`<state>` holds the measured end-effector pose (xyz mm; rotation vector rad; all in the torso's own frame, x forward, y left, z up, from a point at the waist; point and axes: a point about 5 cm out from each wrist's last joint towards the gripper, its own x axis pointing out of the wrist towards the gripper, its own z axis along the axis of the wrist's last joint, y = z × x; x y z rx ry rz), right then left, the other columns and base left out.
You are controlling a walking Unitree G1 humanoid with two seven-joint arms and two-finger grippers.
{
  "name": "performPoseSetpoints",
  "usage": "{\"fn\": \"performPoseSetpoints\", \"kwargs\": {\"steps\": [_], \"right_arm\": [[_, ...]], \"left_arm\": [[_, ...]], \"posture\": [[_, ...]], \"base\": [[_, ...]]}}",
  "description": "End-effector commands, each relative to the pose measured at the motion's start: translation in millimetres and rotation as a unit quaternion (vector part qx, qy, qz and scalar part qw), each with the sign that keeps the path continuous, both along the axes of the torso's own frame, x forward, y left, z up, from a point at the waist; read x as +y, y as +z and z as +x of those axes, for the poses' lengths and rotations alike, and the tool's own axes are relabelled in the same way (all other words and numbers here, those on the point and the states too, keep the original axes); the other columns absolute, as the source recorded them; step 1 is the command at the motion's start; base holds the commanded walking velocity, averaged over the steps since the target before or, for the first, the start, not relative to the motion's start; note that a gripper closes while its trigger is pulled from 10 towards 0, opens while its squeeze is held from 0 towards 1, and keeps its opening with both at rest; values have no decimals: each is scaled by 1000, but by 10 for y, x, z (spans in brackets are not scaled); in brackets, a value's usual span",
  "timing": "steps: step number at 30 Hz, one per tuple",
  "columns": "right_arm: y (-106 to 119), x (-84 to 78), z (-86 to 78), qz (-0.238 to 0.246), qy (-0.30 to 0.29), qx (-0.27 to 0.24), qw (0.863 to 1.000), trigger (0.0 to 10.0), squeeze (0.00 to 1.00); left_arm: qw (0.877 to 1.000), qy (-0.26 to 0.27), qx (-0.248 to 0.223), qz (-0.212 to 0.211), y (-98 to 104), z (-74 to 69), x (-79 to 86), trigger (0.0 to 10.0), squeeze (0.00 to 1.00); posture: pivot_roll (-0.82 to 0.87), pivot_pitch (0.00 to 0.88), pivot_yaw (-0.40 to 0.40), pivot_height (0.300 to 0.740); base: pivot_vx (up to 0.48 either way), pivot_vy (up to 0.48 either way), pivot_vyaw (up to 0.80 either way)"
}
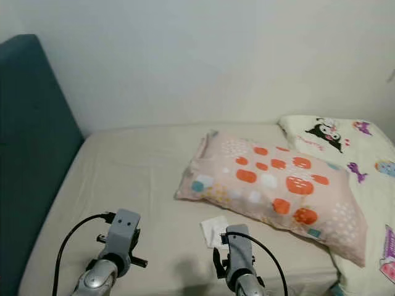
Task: Clean up the room
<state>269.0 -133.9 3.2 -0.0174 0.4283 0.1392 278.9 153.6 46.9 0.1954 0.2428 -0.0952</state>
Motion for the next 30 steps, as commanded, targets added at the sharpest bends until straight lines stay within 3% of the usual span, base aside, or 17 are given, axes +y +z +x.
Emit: {"fn": "performPoseSetpoints", "kwargs": {"steps": [1, 17, 30], "right_arm": [[-26, -50, -31, 5, -9, 3, 1000, 10000, 0], [135, -107, 104, 0, -7, -33, 999, 10000, 0], [156, -133, 114, 1, -7, -41, 999, 10000, 0]], "left_arm": [[1000, 6, 4, 8, -29, -20, 31, 10000, 0], [1000, 14, -2, -10, -9, -13, 28, 10000, 0], [1000, 7, -11, -28, 24, 3, -10, 10000, 0]], "posture": [[46, 121, -41, 735], [39, 107, -42, 735], [39, 104, -40, 681]], "base": [[0, 0, 0], [0, 0, 0], [0, 0, 0]]}}
